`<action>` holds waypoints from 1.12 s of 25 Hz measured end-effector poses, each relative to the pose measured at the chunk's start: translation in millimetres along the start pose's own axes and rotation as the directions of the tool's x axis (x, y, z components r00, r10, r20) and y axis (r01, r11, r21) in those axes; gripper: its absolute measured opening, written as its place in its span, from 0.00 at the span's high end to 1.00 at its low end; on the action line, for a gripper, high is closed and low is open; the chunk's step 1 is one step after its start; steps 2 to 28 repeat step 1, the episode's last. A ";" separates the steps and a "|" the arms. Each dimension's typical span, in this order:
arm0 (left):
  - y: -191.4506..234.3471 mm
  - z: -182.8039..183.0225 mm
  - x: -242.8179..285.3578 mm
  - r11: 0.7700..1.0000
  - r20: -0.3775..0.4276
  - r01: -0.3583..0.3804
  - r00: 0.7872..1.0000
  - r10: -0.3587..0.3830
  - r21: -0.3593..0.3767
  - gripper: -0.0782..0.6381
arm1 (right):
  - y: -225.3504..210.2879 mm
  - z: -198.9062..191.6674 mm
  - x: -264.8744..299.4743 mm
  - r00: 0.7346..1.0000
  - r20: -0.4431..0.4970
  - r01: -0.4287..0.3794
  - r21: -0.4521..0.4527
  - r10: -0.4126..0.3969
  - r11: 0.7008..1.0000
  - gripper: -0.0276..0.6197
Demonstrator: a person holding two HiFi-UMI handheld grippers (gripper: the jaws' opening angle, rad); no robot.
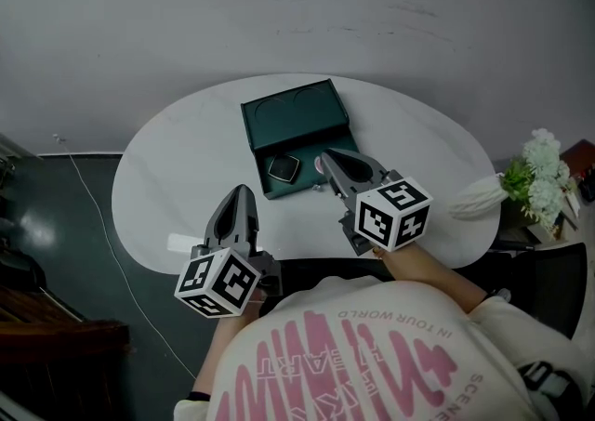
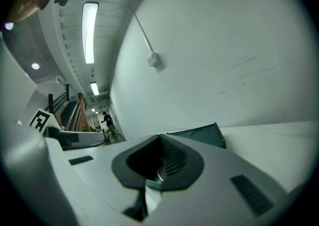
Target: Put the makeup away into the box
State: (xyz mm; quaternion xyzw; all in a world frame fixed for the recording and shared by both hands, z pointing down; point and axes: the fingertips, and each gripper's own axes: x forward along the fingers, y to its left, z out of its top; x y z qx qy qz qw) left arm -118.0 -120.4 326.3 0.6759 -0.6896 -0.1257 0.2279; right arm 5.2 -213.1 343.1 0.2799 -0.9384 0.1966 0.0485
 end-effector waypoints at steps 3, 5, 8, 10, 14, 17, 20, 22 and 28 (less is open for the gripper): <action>-1.0 1.2 -0.2 1.000 0.002 0.002 1.000 -0.002 0.002 0.89 | 0.4 0.7 -0.6 1.000 0.002 0.001 0.000 -0.001 1.000 0.96; -1.0 1.2 -0.2 1.000 0.002 0.002 1.000 -0.002 0.002 0.89 | 0.4 0.7 -0.6 1.000 0.002 0.001 0.000 -0.001 1.000 0.96; -1.0 1.2 -0.2 1.000 0.002 0.002 1.000 -0.002 0.002 0.89 | 0.4 0.7 -0.6 1.000 0.002 0.001 0.000 -0.001 1.000 0.96; -1.0 1.2 -0.2 1.000 0.002 0.002 1.000 -0.002 0.002 0.89 | 0.4 0.7 -0.6 1.000 0.002 0.001 0.000 -0.001 1.000 0.96; -1.0 1.2 -0.2 1.000 0.002 0.002 1.000 -0.002 0.002 0.89 | 0.4 0.7 -0.6 1.000 0.002 0.001 0.000 -0.001 1.000 0.96; -1.0 1.2 -0.2 1.000 0.002 0.002 1.000 -0.002 0.002 0.89 | 0.4 0.7 -0.6 1.000 0.002 0.001 0.000 -0.001 1.000 0.96; -1.0 1.2 -0.2 1.000 0.002 0.002 1.000 -0.002 0.002 0.89 | 0.4 0.7 -0.6 1.000 0.002 0.001 0.000 -0.001 1.000 0.96; -1.0 1.2 -0.2 1.000 0.002 0.002 1.000 -0.002 0.002 0.89 | 0.4 0.7 -0.6 1.000 0.002 0.001 0.000 -0.001 1.000 0.96; -1.0 1.2 -0.2 1.000 0.002 0.002 1.000 -0.002 0.002 0.89 | 0.4 0.7 -0.6 1.000 0.002 0.001 0.000 -0.001 1.000 0.96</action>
